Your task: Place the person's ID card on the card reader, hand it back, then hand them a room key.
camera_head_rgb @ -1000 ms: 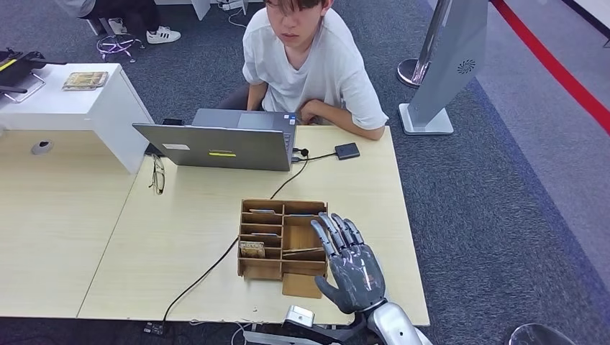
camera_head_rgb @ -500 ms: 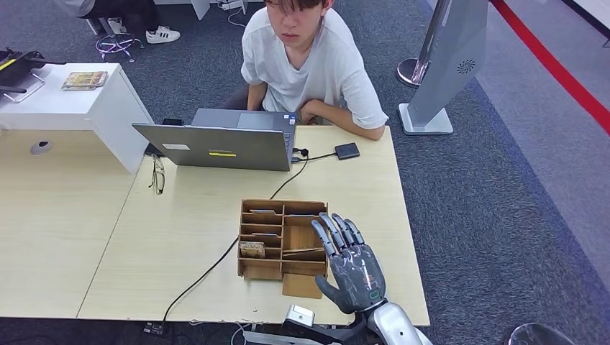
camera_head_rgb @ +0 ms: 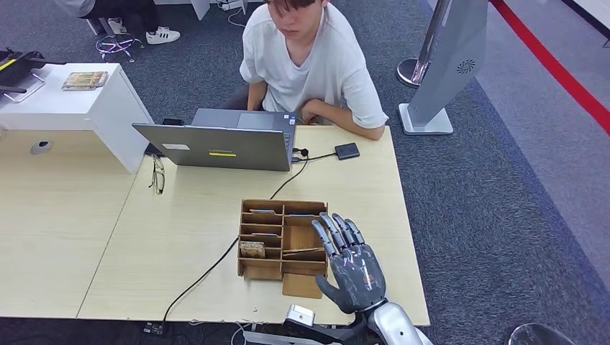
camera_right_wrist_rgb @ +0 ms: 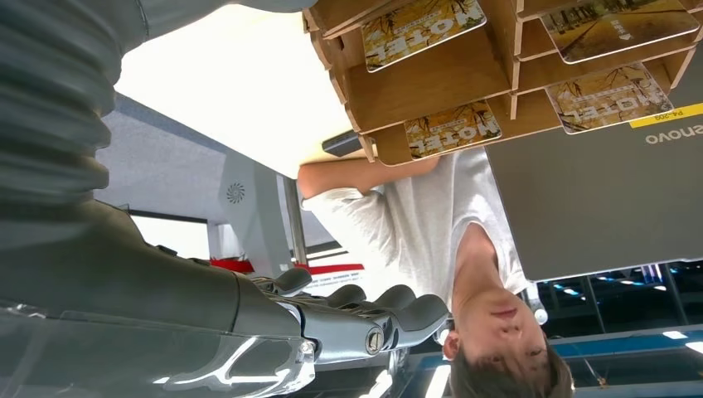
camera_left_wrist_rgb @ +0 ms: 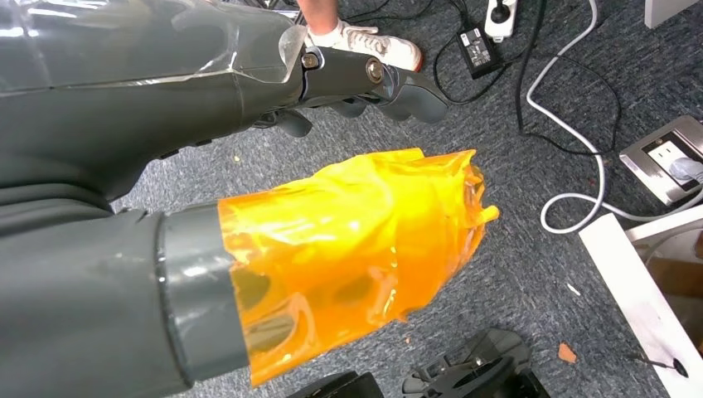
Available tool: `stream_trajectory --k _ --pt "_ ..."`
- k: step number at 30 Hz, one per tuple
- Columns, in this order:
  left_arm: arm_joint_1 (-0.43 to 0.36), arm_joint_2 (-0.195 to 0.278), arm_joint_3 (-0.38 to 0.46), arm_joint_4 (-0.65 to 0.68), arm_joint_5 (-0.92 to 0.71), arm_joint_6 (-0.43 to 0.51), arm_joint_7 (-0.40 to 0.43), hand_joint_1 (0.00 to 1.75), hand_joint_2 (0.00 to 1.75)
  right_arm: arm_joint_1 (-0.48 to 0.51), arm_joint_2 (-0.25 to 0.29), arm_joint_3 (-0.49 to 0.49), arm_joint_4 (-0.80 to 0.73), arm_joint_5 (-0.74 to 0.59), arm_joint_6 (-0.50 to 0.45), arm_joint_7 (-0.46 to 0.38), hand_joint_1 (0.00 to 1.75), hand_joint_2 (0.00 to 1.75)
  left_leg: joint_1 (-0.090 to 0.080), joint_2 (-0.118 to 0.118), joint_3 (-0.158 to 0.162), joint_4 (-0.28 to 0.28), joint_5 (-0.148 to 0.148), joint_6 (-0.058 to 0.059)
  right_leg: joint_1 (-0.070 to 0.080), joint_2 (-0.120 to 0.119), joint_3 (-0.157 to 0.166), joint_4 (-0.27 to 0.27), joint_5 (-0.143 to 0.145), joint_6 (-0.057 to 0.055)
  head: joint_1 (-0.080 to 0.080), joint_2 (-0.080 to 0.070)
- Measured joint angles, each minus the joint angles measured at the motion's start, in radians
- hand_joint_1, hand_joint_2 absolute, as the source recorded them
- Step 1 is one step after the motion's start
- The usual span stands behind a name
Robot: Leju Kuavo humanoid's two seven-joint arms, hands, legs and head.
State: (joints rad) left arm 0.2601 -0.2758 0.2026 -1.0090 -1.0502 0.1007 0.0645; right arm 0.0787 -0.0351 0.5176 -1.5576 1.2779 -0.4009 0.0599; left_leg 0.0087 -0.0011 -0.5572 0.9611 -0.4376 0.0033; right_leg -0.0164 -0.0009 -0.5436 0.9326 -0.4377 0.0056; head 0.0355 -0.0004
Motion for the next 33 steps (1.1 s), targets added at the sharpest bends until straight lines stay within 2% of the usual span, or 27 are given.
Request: stream_trajectory --k 3,4,5,8,9,15,20,21,23,24,25,27,33 --pt "0.0 0.0 0.0 0.0 0.0 0.0 0.0 0.0 0.0 0.0 0.0 -0.001 0.0 0.0 0.0 0.0 0.0 1.75 0.0 0.0 0.0 0.0 0.0 0.0 0.0 0.0 0.0 0.0 0.0 0.0 0.0 0.0" --pt "0.0 0.0 0.0 0.0 0.0 0.0 0.0 0.0 0.0 0.0 0.0 -0.001 0.0 0.0 0.0 0.0 0.05 1.75 0.0 0.0 0.0 0.0 0.0 0.0 0.0 0.0 0.0 0.0 0.0 0.0 0.0 0.0" --pt "0.0 0.0 0.0 0.0 0.0 0.0 0.0 0.0 0.0 0.0 0.0 -0.002 0.0 0.0 0.0 0.0 0.27 1.75 0.0 0.0 0.0 0.0 0.0 0.0 0.0 0.0 0.0 0.0 0.0 0.0 0.0 0.0" --pt "0.0 0.0 0.0 0.0 0.0 0.003 0.0 0.0 0.0 0.0 0.0 -0.002 0.0 0.002 0.005 0.0 1.19 1.75 0.0 0.0 0.0 0.0 0.0 0.0 0.0 0.0 0.0 0.0 0.0 0.0 0.0 0.0" --pt "-0.001 0.0 0.0 0.0 0.0 0.005 0.0 0.0 0.0 0.0 0.0 -0.002 0.001 0.002 0.007 0.0 1.29 1.75 0.0 0.0 0.0 0.0 0.0 0.0 0.0 0.0 0.0 0.0 0.0 0.0 0.0 0.0" --pt "-0.001 0.0 0.0 0.0 0.0 0.007 0.0 0.0 0.0 0.0 0.0 -0.001 0.007 0.003 0.013 0.0 1.35 1.75 0.0 0.0 0.0 0.0 0.0 0.0 0.0 0.0 0.0 0.0 0.0 0.0 0.0 0.0" --pt "-0.001 0.0 -0.001 0.0 0.003 0.008 0.0 0.0 0.0 0.0 0.0 0.0 0.01 0.003 0.016 0.0 1.34 1.75 0.0 0.0 0.0 0.0 0.0 0.0 0.0 0.0 0.0 0.0 0.0 0.0 0.0 0.0" --pt "-0.001 0.0 -0.001 0.0 0.003 0.008 0.0 0.0 0.0 0.0 0.0 0.0 0.01 0.003 0.016 0.0 1.19 1.75 0.0 0.0 0.0 0.0 0.0 0.0 0.0 0.0 0.0 0.0 0.0 0.0 0.0 0.0" --pt "-0.001 0.0 -0.001 0.0 0.003 0.008 0.0 0.0 0.0 0.0 0.0 0.001 0.01 0.003 0.016 0.0 0.52 1.75 0.0 0.0 0.0 0.0 0.0 0.0 0.0 0.0 0.0 0.0 0.0 0.0 0.0 0.0" --pt "-0.001 0.0 -0.001 0.0 0.003 0.008 0.0 0.0 0.0 0.0 0.0 0.001 0.011 0.002 0.016 0.0 0.18 1.31 0.0 0.0 0.0 0.0 0.0 0.0 0.0 0.0 0.0 0.0 0.0 0.0 0.0 0.0" --pt "-0.001 0.0 -0.001 0.0 0.003 0.008 0.0 0.0 0.0 0.0 0.0 0.001 0.011 0.002 0.016 0.0 0.0 0.87 0.0 0.0 0.0 0.0 0.0 0.0 0.0 0.0 0.0 0.0 0.0 0.0 0.0 0.0" --pt "-0.001 0.0 -0.001 0.0 0.004 0.009 0.0 0.0 0.0 0.0 0.0 0.002 0.011 0.001 0.016 0.001 0.0 0.0 0.0 0.0 0.0 0.0 0.0 0.0 0.0 0.0 0.0 0.0 0.0 0.0 0.0 0.0" --pt "-0.001 -0.001 -0.001 0.0 0.009 0.014 0.002 0.0 0.0 0.0 0.0 0.002 0.01 -0.001 0.015 0.002 0.0 0.0 0.0 0.0 0.0 0.0 0.0 0.0 0.0 0.0 0.0 0.0 0.0 0.0 0.0 0.0"
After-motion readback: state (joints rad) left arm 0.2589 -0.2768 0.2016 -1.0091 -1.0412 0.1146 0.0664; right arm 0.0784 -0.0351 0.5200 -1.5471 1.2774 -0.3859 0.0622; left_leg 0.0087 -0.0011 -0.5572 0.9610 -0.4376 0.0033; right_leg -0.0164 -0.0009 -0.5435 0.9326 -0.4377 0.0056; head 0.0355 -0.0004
